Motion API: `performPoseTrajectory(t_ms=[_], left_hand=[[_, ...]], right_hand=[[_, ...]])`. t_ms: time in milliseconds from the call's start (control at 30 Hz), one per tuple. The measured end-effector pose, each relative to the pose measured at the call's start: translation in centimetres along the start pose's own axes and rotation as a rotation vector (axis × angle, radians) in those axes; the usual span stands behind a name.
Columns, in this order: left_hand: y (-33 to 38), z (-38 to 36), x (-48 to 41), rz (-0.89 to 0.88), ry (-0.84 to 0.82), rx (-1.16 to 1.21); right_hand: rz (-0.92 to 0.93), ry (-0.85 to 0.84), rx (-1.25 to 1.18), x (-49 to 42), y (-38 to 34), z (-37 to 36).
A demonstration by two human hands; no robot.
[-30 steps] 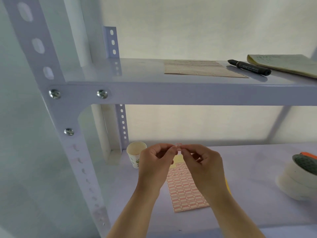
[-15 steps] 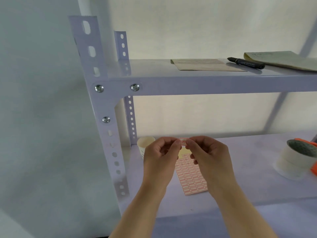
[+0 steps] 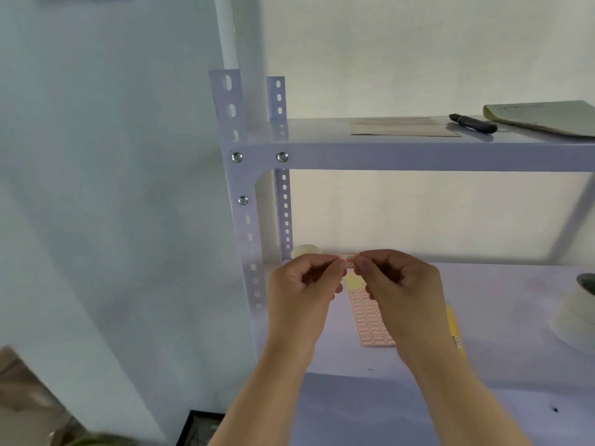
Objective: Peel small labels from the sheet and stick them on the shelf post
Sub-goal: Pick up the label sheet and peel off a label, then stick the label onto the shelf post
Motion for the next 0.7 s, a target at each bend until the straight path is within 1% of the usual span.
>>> performPoseTrajectory(t_ms=[267, 500, 700], left_hand=[[2.0, 3.8, 1.1, -0.069, 0.062, 0.045], [3.4, 8.0, -0.8, -0.084, 0.039, 0.046], [4.4, 10.6, -3.2, -0.097, -0.040, 0.024]], right_hand=[[0.058, -0.018, -0.044, 2.0, -2.4, -2.6], [0.101, -0.017, -0.025, 2.7, -5.1, -6.9], [0.103, 0.035, -0.008, 2.8, -6.3, -9.9]])
Point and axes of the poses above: each hand's wrist, its own x-axis away from the middle knuckle, its own z-axis out of the back of the hand, y = z × x, the point moved 4 cm from there along -x, towards the middle knuckle, and after that the axes turned 14 degrees about x, right-handed, at the moved point
